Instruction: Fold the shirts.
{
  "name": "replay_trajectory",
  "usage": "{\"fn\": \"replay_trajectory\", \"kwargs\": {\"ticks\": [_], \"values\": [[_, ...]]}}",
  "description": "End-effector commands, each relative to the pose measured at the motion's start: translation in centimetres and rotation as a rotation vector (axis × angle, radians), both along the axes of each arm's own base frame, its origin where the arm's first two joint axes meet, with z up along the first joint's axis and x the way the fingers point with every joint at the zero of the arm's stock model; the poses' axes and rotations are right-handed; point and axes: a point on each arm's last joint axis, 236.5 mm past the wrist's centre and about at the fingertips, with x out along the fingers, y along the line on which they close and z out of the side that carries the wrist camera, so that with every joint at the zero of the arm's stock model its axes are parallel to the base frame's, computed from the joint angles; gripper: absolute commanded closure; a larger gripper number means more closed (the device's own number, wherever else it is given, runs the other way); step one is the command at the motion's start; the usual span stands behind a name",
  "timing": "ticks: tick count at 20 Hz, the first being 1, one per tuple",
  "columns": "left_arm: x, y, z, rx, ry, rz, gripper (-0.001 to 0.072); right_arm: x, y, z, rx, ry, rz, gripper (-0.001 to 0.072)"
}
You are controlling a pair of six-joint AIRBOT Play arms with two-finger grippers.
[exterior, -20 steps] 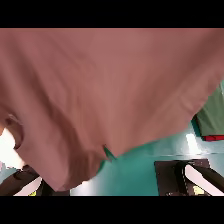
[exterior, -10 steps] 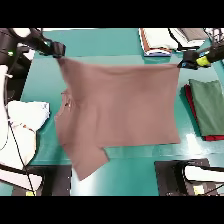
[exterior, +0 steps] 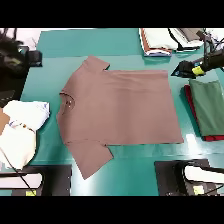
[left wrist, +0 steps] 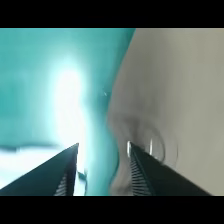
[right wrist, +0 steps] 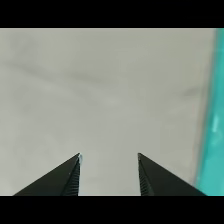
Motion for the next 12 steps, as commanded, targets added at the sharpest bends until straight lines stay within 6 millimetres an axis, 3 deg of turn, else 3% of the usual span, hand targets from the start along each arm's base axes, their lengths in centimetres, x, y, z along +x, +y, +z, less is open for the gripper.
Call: {"fn": "replay_trajectory", "kwargs": {"ticks": [1, 5, 6, 9, 12], "values": [[-7.9, 0.9, -3.3, -0.02, 0.109, 0.031, 0.0322, -3.6, 2.3, 0.8, 0.068, -0.017, 0.045, 0.0346], [-19.6, -2.7, -12.6, -0.161, 0.331, 0.032, 0.0321, -5.3, 3.1, 2.0, 0.082, -0.114, 0.007, 0.0346], [-21.7, -3.9, -14.3, -0.218, 0.368, 0.046, 0.032, -5.6, 3.0, 2.3, 0.078, -0.133, 0.0, 0.0346], [-26.1, -6.8, -18.7, -0.352, 0.466, 0.077, 0.032, -6.1, 3.1, 3.4, 0.072, -0.167, 0.001, 0.0346], [-28.6, -7.2, -21.9, -0.371, 0.537, 0.115, 0.0318, -6.4, 3.2, 4.2, 0.067, -0.191, 0.002, 0.0346]]}}
